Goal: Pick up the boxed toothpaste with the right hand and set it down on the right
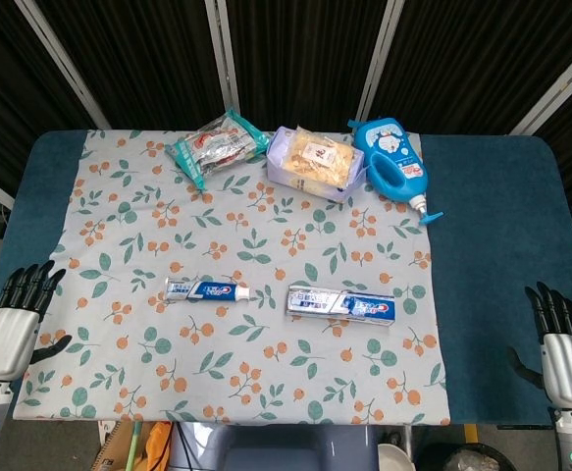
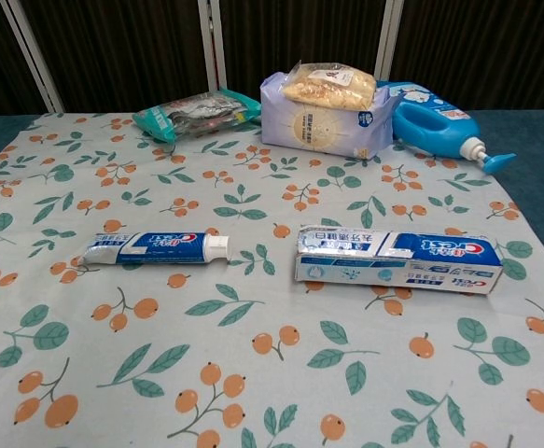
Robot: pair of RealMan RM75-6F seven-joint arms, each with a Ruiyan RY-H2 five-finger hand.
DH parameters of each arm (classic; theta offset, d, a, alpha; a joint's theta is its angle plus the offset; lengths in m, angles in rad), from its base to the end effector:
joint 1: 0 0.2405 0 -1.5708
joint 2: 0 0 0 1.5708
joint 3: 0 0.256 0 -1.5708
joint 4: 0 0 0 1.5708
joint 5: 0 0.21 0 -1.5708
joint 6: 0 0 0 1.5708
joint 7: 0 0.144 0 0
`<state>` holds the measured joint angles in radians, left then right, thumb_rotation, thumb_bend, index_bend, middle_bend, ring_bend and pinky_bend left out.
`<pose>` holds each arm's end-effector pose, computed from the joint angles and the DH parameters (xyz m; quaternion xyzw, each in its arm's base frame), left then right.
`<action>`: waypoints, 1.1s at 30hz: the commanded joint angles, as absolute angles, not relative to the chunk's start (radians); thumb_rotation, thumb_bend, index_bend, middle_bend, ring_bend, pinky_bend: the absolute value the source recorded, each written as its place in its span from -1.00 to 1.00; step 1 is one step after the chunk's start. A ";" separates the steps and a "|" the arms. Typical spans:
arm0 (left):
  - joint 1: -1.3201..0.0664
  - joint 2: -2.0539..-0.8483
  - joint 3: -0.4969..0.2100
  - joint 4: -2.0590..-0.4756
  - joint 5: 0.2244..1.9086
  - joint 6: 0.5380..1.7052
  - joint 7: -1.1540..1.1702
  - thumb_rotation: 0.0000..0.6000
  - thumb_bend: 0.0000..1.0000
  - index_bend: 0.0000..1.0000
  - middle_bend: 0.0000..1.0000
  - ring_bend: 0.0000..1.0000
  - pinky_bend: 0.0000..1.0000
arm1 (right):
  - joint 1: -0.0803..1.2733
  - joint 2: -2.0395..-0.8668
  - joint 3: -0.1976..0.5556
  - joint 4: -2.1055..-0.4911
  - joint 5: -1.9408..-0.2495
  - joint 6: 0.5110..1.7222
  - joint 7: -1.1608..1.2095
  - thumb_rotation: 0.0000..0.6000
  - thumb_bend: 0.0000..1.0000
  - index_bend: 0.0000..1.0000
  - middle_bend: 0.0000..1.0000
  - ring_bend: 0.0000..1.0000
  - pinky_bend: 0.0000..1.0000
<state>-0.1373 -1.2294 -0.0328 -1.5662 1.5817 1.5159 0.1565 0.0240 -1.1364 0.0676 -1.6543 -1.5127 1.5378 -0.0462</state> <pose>-0.2884 0.1921 0.1252 -0.6400 -0.3203 -0.3966 0.5749 -0.3057 -0.1652 0.1587 0.5705 -0.3865 0.3983 0.6053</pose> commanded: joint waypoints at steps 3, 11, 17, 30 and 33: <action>-0.139 -1.226 -0.031 -1.570 1.584 1.513 0.152 1.00 -0.82 -1.00 -1.00 -1.00 -0.94 | 0.061 -1.119 0.080 -1.709 -1.543 1.508 -0.008 1.00 -0.42 -1.00 -1.00 -1.00 -0.83; -0.142 -1.225 -0.030 -1.575 1.579 1.502 0.151 1.00 -0.82 -1.00 -1.00 -1.00 -0.94 | 0.196 -1.124 0.137 -1.858 -1.515 1.342 -0.077 1.00 -0.42 -1.00 -0.98 -1.00 -0.83; -0.144 -1.217 -0.032 -1.589 1.561 1.487 0.142 1.00 -0.82 -1.00 -1.00 -1.00 -0.94 | 0.313 -1.173 0.154 -1.969 -1.401 1.157 -0.279 1.00 -0.42 -1.00 -0.98 -1.00 -0.83; -0.151 -1.196 -0.027 -1.608 1.544 1.453 0.117 1.00 -0.82 -1.00 -1.00 -1.00 -0.94 | 0.479 -1.405 0.193 -1.913 -1.077 1.069 -0.644 1.00 -0.42 -1.00 -0.85 -0.89 -0.83; -0.153 -1.192 -0.027 -1.611 1.542 1.448 0.112 1.00 -0.82 -1.00 -1.00 -1.00 -0.94 | 0.504 -1.457 0.199 -1.870 -1.028 1.079 -0.675 1.00 -0.42 -1.00 -0.81 -0.85 -0.83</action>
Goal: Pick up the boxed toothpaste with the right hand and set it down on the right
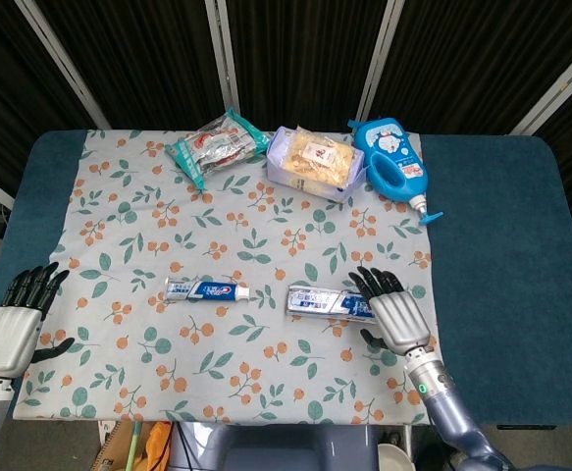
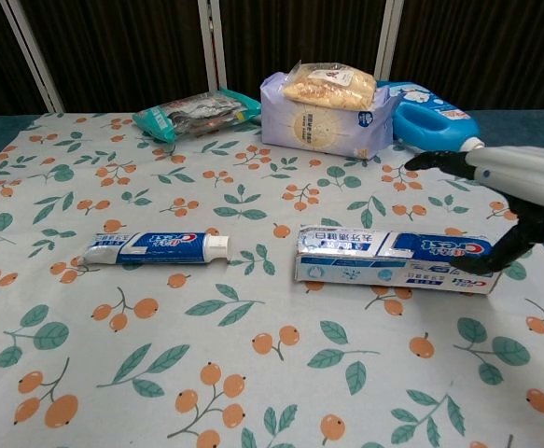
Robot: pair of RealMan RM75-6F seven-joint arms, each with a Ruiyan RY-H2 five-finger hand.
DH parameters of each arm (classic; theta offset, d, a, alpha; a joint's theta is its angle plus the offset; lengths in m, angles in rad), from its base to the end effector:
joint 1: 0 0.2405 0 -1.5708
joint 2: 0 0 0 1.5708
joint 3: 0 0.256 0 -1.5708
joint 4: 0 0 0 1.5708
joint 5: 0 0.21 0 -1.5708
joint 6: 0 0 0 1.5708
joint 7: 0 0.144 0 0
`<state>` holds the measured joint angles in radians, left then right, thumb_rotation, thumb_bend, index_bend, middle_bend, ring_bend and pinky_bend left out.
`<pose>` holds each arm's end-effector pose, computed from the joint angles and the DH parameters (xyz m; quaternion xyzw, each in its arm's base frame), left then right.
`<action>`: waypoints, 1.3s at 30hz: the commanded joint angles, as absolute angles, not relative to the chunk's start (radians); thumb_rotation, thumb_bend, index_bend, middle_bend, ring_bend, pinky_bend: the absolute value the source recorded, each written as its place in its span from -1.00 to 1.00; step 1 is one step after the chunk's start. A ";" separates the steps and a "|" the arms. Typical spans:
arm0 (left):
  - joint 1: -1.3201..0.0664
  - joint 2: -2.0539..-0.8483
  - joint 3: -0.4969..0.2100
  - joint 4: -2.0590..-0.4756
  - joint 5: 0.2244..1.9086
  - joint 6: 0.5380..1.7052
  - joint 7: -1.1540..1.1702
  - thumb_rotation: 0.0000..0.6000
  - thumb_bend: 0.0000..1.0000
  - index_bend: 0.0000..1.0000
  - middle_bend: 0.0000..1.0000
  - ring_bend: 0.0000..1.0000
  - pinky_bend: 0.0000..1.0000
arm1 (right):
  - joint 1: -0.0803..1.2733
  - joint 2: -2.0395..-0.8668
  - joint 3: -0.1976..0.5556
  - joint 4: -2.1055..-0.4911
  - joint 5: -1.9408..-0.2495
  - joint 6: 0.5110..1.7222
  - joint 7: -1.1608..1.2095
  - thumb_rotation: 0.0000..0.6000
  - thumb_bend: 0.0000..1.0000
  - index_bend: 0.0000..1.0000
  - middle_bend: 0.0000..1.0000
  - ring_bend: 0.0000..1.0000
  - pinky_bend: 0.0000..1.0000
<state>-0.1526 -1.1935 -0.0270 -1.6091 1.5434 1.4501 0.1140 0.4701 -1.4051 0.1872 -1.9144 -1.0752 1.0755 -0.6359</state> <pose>-0.2895 0.1953 0.1254 -0.6410 -0.3590 -0.3870 0.5572 -0.1568 -0.2615 0.0233 0.7191 -0.4215 0.3413 0.4344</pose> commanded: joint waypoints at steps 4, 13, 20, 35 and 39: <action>-0.155 -1.190 -0.027 -1.613 1.538 1.442 0.108 1.00 -0.82 -1.00 -1.00 -1.00 -0.94 | 0.525 -1.493 0.201 -1.831 -0.996 1.083 -0.693 1.00 -0.42 -0.99 -0.77 -0.81 -0.83; -0.157 -1.189 -0.027 -1.619 1.531 1.434 0.109 1.00 -0.82 -1.00 -1.00 -1.00 -0.94 | 0.563 -1.550 0.208 -1.776 -0.942 1.072 -0.681 1.00 -0.42 -0.93 -0.64 -0.71 -0.83; -0.156 -1.186 -0.027 -1.622 1.524 1.432 0.108 1.00 -0.82 -1.00 -1.00 -1.00 -0.94 | 0.580 -1.557 0.202 -1.752 -0.909 1.077 -0.691 1.00 -0.42 -0.73 -0.49 -0.60 -0.83; -0.156 -1.186 -0.023 -1.627 1.532 1.435 0.110 1.00 -0.82 -1.00 -1.00 -1.00 -0.94 | 0.546 -1.500 0.158 -1.782 -0.931 1.123 -0.633 1.00 -0.42 -0.66 -0.44 -0.56 -0.80; -0.156 -1.188 -0.023 -1.627 1.532 1.435 0.112 1.00 -0.82 -1.00 -1.00 -1.00 -0.94 | 0.552 -1.502 0.155 -1.804 -0.955 1.128 -0.628 1.00 -0.42 -0.66 -0.44 -0.56 -0.80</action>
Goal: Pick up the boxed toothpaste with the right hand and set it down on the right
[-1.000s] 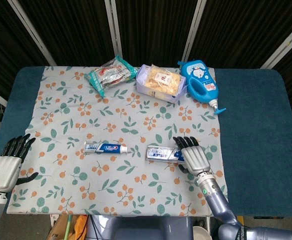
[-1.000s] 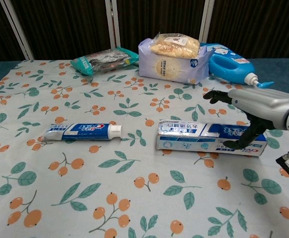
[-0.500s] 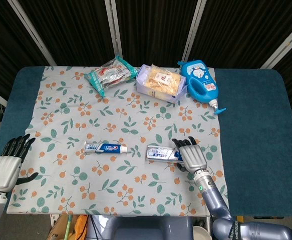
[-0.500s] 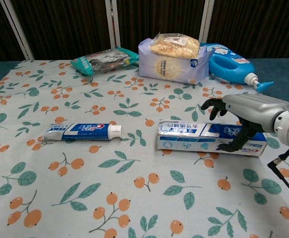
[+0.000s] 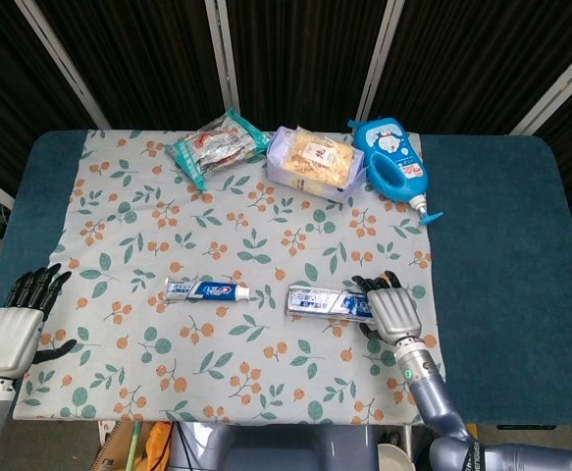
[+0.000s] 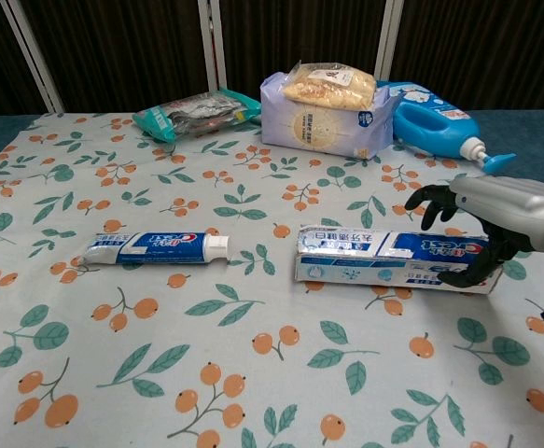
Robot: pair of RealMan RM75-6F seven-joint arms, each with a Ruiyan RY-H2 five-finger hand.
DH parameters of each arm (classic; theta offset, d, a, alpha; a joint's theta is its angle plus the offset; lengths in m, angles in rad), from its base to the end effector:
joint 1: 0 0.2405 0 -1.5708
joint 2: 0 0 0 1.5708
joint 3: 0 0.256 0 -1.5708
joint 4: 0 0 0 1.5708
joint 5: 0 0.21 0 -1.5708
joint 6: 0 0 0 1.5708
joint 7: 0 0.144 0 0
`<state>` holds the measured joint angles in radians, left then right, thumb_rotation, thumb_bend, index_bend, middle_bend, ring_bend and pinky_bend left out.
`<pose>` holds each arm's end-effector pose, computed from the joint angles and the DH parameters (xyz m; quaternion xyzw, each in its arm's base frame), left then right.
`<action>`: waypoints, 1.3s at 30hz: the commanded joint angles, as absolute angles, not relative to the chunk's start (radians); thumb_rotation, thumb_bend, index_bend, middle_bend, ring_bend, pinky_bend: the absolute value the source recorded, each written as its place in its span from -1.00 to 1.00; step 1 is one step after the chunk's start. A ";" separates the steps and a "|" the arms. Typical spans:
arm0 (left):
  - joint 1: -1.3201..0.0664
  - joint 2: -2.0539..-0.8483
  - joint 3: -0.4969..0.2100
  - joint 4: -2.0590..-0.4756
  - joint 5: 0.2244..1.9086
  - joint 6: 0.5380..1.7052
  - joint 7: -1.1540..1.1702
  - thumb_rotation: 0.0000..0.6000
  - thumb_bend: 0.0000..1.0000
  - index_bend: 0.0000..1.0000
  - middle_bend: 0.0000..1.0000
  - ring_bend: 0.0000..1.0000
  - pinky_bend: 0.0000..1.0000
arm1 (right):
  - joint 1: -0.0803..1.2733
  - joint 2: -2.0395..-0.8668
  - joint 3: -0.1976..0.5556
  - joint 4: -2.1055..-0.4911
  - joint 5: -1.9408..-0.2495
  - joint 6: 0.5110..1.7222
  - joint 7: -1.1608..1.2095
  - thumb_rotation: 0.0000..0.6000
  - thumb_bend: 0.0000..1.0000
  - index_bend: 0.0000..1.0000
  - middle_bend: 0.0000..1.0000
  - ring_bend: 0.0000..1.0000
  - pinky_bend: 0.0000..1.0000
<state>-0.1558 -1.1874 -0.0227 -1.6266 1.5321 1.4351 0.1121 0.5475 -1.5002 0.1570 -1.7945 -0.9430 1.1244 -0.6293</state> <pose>-0.2885 0.1949 0.1238 -0.6409 -0.3698 -0.3839 0.5524 -0.1687 -0.2762 -0.0022 0.7020 -0.4479 0.3156 0.4549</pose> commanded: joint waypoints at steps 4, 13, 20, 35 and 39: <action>-0.156 -1.188 -0.023 -1.625 1.532 1.437 0.113 1.00 -0.82 -1.00 -1.00 -1.00 -0.94 | 0.572 -1.521 0.164 -1.803 -0.940 1.119 -0.637 1.00 -0.42 -0.66 -0.44 -0.56 -0.81; -0.155 -1.187 -0.024 -1.626 1.528 1.435 0.111 1.00 -0.82 -1.00 -1.00 -1.00 -0.94 | 0.609 -1.582 0.178 -1.756 -0.879 1.097 -0.643 1.00 -0.42 -0.66 -0.44 -0.56 -0.80; -0.156 -1.187 -0.025 -1.628 1.521 1.430 0.108 1.00 -0.82 -1.00 -1.00 -1.00 -0.94 | 0.634 -1.619 0.188 -1.714 -0.854 1.092 -0.644 1.00 -0.42 -0.65 -0.41 -0.52 -0.80; -0.159 -1.183 -0.025 -1.631 1.513 1.419 0.104 1.00 -0.82 -1.00 -1.00 -1.00 -0.94 | 0.632 -1.634 0.172 -1.698 -0.897 1.129 -0.610 1.00 -0.42 -0.05 0.11 0.06 -0.11; -0.161 -1.182 -0.026 -1.637 1.503 1.410 0.107 1.00 -0.82 -1.00 -1.00 -1.00 -0.94 | 0.607 -1.578 0.168 -1.762 -0.962 1.162 -0.567 1.00 -0.42 -0.05 0.11 0.06 -0.11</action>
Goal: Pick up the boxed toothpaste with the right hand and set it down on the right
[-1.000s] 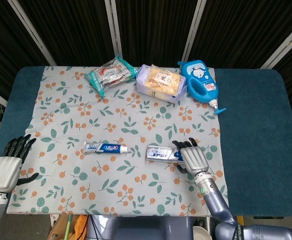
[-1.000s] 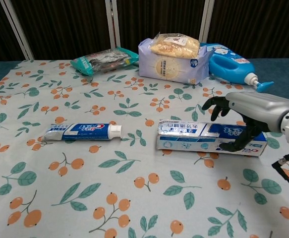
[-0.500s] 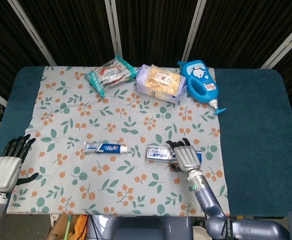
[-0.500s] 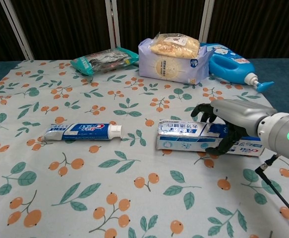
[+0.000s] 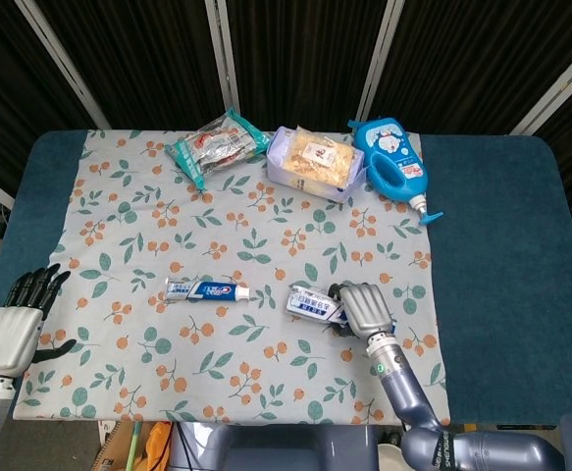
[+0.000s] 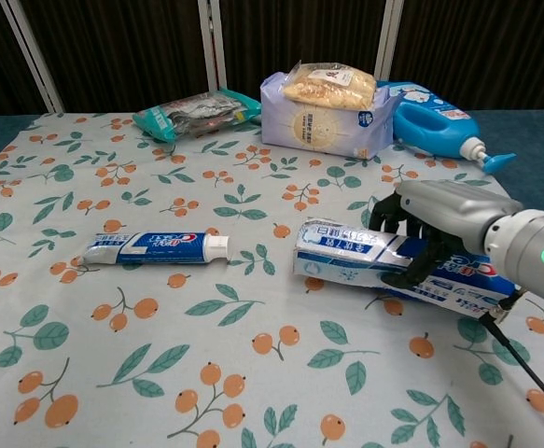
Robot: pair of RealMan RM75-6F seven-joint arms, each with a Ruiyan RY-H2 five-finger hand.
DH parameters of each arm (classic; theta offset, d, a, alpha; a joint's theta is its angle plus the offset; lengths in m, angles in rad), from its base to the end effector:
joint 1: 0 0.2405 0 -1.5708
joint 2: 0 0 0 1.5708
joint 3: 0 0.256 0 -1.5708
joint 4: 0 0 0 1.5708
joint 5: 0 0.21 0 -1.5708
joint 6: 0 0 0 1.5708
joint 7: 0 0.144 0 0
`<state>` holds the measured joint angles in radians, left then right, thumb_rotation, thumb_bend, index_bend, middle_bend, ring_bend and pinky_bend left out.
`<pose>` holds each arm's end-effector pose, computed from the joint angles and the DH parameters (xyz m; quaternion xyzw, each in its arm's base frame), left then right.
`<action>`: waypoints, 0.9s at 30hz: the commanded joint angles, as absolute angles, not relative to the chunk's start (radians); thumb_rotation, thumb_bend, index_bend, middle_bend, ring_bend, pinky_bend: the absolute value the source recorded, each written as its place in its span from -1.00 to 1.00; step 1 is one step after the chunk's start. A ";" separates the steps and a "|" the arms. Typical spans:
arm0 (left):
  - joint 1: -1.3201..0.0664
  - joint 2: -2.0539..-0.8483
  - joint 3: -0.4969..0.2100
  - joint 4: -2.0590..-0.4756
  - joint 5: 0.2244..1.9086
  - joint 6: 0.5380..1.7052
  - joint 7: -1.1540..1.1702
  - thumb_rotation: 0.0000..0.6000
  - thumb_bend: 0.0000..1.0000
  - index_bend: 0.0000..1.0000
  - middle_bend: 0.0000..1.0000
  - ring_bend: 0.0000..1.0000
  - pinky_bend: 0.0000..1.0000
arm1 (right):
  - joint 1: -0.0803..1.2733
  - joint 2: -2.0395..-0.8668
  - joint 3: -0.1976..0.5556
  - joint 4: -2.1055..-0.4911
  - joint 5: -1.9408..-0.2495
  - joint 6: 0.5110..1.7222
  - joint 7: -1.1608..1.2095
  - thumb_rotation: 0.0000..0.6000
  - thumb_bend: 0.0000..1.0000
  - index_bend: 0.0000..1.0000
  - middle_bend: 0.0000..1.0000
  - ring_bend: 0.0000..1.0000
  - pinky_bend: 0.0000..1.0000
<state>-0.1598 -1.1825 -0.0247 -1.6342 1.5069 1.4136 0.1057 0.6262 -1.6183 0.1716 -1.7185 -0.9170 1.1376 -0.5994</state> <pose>-0.2909 0.1964 0.1233 -0.6373 -0.3829 -0.3773 0.5521 -0.1409 -0.2869 -0.0306 0.6976 -0.4558 0.3452 0.4319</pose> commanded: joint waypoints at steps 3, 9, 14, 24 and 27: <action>-0.168 -1.182 -0.034 -1.649 1.489 1.400 0.106 1.00 -0.82 -1.00 -1.00 -1.00 -0.93 | 0.579 -1.519 0.165 -1.819 -1.020 1.190 -0.515 1.00 -0.42 -0.05 0.11 0.06 -0.11; -0.210 -1.182 -0.065 -1.688 1.443 1.339 0.146 1.00 -0.82 -0.91 -0.87 -0.72 -0.52 | 0.516 -1.397 0.153 -1.906 -1.125 1.239 -0.395 1.00 -0.42 -0.05 0.11 0.06 -0.11; -0.309 -1.229 -0.128 -1.696 1.372 1.233 0.289 1.00 -0.80 -0.78 -0.66 -0.53 -0.35 | 0.477 -1.317 0.136 -1.930 -1.190 1.247 -0.296 1.00 -0.42 -0.05 0.11 0.06 -0.11; -0.535 -1.350 -0.221 -1.631 1.159 1.002 0.585 1.00 -0.72 -0.59 -0.52 -0.45 -0.24 | 0.454 -1.262 0.135 -1.922 -1.250 1.239 -0.177 1.00 -0.42 -0.05 0.11 0.07 -0.11; -0.587 -1.394 -0.226 -1.595 1.111 0.958 0.645 1.00 -0.72 -0.57 -0.51 -0.44 -0.24 | 0.449 -1.255 0.136 -1.916 -1.255 1.237 -0.152 1.00 -0.42 -0.05 0.11 0.06 -0.11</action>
<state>-0.5508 -1.3602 -0.2124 -1.6244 1.1463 0.9919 0.6071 0.4516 -1.2586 0.1355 -1.9189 -1.2525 1.2383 -0.1586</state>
